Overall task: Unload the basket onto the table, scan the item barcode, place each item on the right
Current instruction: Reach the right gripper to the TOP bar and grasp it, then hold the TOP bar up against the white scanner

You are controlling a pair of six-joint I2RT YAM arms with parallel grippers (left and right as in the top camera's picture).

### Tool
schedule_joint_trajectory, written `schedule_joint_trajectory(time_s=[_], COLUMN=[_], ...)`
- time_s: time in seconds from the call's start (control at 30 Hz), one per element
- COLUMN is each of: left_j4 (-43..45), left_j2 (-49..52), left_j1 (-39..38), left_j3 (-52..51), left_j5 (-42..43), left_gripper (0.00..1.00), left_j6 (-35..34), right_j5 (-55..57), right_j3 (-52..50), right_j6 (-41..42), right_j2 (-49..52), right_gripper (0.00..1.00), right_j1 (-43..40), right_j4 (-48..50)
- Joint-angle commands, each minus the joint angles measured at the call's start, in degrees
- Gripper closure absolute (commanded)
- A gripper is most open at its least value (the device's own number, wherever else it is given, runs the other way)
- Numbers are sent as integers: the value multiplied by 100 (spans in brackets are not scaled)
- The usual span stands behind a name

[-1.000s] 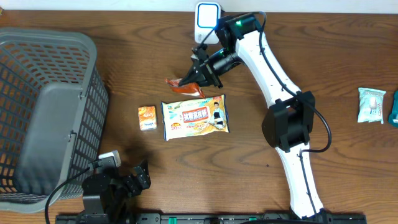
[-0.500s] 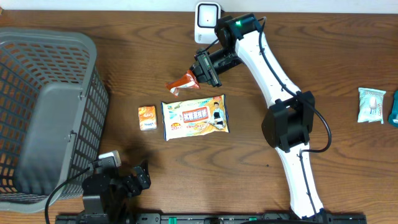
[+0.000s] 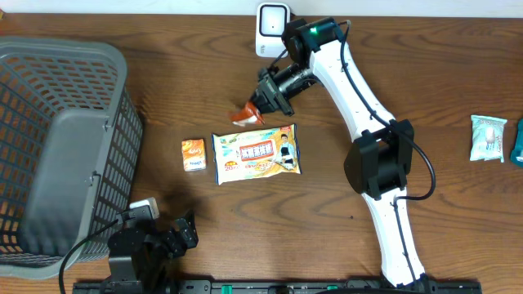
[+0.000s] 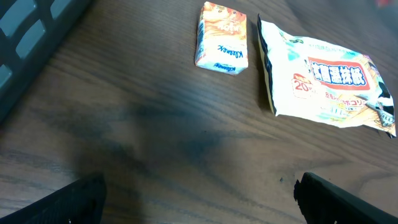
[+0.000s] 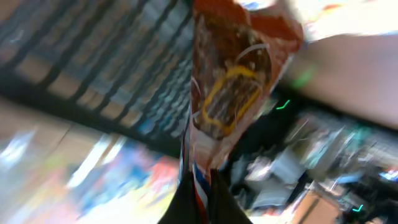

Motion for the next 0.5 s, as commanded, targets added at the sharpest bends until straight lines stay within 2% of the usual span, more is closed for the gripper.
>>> schedule_joint_trajectory(time_s=[0.0,0.13,0.23,0.3,0.47], left_j4=[-195,-195,-195,-195,-195], left_j2=[-28,-28,-28,-28,-28], left_j1=[9,9,9,9,9], left_j3=[-28,-28,-28,-28,-28], left_j5=[7,7,7,7,7], left_gripper=[2,2,2,2,2], left_j6=[35,35,35,35,35], right_j5=[2337,4140,4996,5462,5659], right_j3=[66,66,66,66,66], right_j6=[737,2065,2533,2339,1121], right_j2=[-127,-127,-127,-125,-120], right_gripper=[98,98,98,99,99], right_j1=[-46,-120,-136,-116,-87], right_j4=[22,299,890,1672,3272])
